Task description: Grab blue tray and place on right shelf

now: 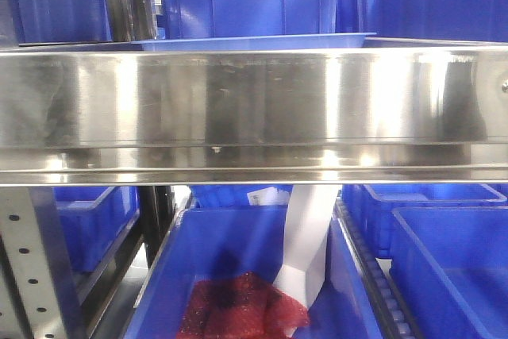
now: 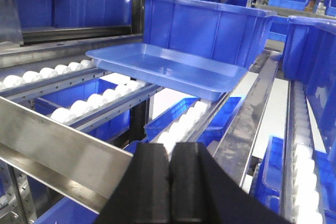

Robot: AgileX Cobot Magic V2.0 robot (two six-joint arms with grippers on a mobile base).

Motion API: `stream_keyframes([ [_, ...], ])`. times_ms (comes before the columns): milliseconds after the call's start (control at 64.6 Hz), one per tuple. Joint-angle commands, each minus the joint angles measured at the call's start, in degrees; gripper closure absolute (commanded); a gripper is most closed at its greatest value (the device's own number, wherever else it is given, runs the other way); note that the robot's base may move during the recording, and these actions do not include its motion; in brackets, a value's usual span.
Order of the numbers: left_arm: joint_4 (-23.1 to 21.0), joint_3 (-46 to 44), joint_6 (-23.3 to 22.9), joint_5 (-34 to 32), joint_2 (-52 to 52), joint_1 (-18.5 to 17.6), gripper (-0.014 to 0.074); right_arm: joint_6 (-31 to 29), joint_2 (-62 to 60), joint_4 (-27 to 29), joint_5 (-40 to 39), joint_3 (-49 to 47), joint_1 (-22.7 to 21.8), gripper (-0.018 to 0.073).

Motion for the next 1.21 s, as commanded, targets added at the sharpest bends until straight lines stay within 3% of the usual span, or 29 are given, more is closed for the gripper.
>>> stream_keyframes([
  [0, -0.5, -1.5, 0.3, -4.6, 0.5, -0.5, 0.0645, -0.8, 0.3, -1.4, -5.5, -1.5, 0.0, 0.0503],
  [402, -1.2, -0.9, 0.3, -4.6, 0.3, 0.2, 0.0645, -0.8, 0.3, -1.4, -5.5, -1.5, 0.0, 0.0503],
  [495, -0.4, 0.5, 0.5, -4.7, -1.5, 3.8, 0.0645, -0.8, 0.3, -1.4, -5.5, -1.5, 0.0, 0.0503],
  [634, -0.7, 6.5, 1.7, -6.8, -6.3, 13.2, 0.0645, -0.8, 0.3, -1.4, -5.5, -1.5, 0.0, 0.0503],
  [866, -0.7, 22.1, 1.7, -21.1, -14.3, 26.3, 0.0645, -0.8, 0.3, -1.4, -5.5, -1.5, 0.0, 0.0503],
  [1052, -0.7, 33.4, 1.7, -35.4, -16.0, 29.3, 0.0645, -0.8, 0.3, -1.4, -5.5, -1.5, 0.0, 0.0503],
  [1083, -0.7, 32.8, 1.7, -31.4, -16.0, 29.3, 0.0645, -0.8, 0.3, -1.4, -5.5, -1.5, 0.0, 0.0503],
  [1191, -0.7, 33.0, 1.7, -31.6, -16.0, 29.3, 0.0645, -0.8, 0.3, -1.4, -5.5, -1.5, 0.0, 0.0503],
])
